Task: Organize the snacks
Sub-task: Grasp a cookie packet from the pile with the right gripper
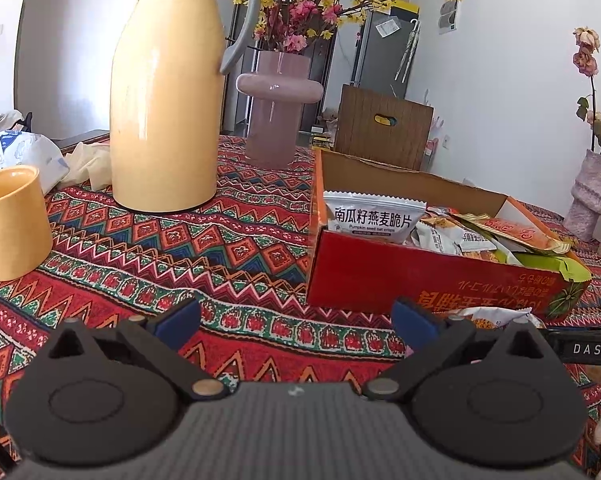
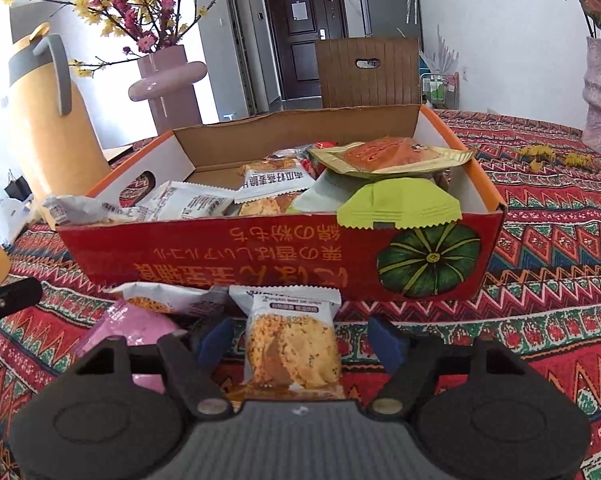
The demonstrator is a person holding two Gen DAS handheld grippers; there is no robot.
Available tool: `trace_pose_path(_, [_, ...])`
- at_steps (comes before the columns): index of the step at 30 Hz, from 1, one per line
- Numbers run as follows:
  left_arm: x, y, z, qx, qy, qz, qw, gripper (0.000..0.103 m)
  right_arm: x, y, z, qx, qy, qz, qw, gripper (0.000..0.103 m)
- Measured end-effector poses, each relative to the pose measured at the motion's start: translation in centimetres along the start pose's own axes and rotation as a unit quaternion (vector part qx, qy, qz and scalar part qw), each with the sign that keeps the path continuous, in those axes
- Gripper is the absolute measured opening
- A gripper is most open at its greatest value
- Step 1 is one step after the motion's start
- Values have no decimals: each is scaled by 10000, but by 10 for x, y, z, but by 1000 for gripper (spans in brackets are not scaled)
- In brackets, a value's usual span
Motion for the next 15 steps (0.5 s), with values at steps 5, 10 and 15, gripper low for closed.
trace_pose_path(5, [1,0,-1,23,-41,12,10000,103,-2,0,7,-74,-44,-38,10000,44])
trace_pose_path(10, [3,1,-3,68,-112,35,9999,103,-2,-3,27,-372,-47,71,9993,42])
trace_pose_path(15, [3,2,-5,107,-205,-8,9997,103,-15,-3,52,-709,181,284,9969,42])
Point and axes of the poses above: each gripper's, at about its wrist camera, not at the fingertips, and z roughly against the way its jaws point, x to its left, y to its underside, the point moved 9 cm from there along -z, roughly the way its jaws point, and after that the axes turned 4 degrees about -y, right-handed, at the moved point
